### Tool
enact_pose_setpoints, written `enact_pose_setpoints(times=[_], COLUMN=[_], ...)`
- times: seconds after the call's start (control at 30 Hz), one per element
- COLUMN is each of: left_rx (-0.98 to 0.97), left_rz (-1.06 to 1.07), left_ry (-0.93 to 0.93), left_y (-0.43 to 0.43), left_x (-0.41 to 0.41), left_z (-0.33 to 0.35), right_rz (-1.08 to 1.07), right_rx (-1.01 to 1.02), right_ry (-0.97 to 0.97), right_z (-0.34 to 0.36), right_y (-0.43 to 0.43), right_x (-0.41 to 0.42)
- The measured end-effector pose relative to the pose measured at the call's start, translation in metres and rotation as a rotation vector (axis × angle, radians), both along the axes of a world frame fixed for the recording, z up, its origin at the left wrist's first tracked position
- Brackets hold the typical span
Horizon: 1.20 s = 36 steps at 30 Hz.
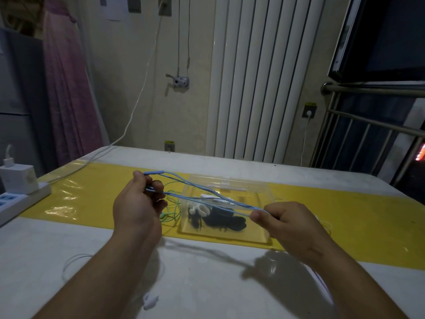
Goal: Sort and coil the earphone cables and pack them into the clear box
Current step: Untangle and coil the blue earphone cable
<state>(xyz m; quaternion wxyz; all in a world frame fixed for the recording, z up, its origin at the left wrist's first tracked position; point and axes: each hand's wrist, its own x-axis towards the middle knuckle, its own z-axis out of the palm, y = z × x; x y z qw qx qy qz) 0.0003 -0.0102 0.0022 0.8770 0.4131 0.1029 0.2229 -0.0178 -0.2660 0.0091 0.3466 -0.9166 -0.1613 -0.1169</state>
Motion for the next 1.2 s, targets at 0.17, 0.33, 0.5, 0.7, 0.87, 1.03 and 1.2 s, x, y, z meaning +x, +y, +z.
enact_pose_setpoints(times=[0.17, 0.33, 0.5, 0.7, 0.87, 1.03, 1.2], left_rx=[-0.043, -0.060, -0.035, -0.001, -0.015, 0.002, 0.008], left_rz=[-0.056, -0.047, -0.046, -0.039, -0.049, -0.054, -0.056], left_ry=[0.002, 0.022, 0.015, 0.017, 0.020, 0.015, 0.006], left_y=[0.0013, 0.0041, 0.0030, 0.0020, 0.0019, 0.0021, 0.0002], left_x=[0.0011, 0.0025, 0.0027, 0.0014, 0.0017, 0.0008, 0.0003], left_z=[0.0004, -0.0010, -0.0011, -0.0013, -0.0014, -0.0019, -0.0009], right_rz=[0.040, 0.076, 0.065, 0.050, 0.059, 0.052, 0.078], right_rx=[0.026, 0.038, 0.052, 0.046, 0.052, 0.041, 0.082], right_ry=[0.052, 0.037, 0.073, 0.052, 0.035, 0.029, 0.050], right_z=[-0.0037, -0.0058, -0.0101, -0.0072, -0.0058, -0.0074, -0.0081], right_y=[-0.0012, 0.0006, 0.0022, 0.0030, 0.0030, 0.0025, 0.0044], right_x=[0.0025, 0.0029, 0.0030, 0.0031, 0.0015, 0.0013, 0.0017])
